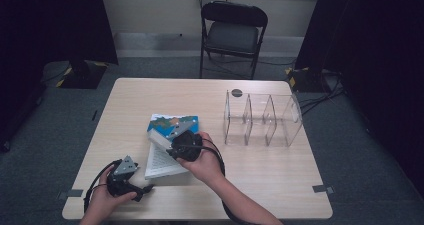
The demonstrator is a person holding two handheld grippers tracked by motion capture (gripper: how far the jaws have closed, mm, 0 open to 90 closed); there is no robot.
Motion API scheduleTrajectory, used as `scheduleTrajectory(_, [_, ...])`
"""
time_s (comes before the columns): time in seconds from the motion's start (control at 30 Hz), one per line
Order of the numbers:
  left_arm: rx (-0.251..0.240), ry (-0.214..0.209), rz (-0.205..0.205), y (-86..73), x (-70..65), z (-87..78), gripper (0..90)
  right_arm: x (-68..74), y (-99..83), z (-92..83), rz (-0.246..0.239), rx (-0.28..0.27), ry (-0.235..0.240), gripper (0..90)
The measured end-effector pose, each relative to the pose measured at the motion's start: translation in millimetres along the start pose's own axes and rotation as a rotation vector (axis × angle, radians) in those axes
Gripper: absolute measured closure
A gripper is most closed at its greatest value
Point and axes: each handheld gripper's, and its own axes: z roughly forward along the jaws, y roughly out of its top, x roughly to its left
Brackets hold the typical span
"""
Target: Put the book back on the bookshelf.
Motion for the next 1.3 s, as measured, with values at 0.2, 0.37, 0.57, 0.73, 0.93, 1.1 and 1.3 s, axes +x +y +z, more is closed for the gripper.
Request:
scheduleTrajectory(0.2, [-0.002, 0.014, -0.008, 1.0, -0.7, 0.8, 0.0, 0.9, 0.1, -0.1, 0.004, 0.000, 0.000, 74.5])
scheduleTrajectory(0.37, [-0.004, 0.025, -0.017, 1.9, -1.5, 1.7, 0.0, 0.8, 1.0, -1.0, 0.008, -0.005, 0.003, 74.5])
scheduleTrajectory(0.57, [-0.005, 0.036, -0.019, 2.4, -1.6, 1.7, 1.0, 2.5, 1.7, -1.9, 0.009, -0.001, 0.001, 74.5])
scheduleTrajectory(0.73, [-0.022, 0.032, -0.014, 3.0, -0.6, 1.0, 7.1, 0.8, 3.3, -4.1, 0.018, -0.002, -0.002, 74.6])
scheduleTrajectory(0.93, [-0.041, 0.024, -0.015, 3.2, -3.2, 1.1, 16.3, 1.6, 4.6, -3.4, 0.010, 0.001, -0.004, 74.6])
scheduleTrajectory(1.1, [-0.050, 0.024, -0.024, 4.6, -4.6, 1.9, 18.8, 0.8, 5.3, -4.4, 0.012, -0.003, -0.006, 74.6])
scheduleTrajectory(1.3, [-0.050, 0.026, -0.023, 6.7, -7.5, 1.4, 30.5, 0.4, 5.8, -5.0, 0.013, -0.007, -0.006, 74.6])
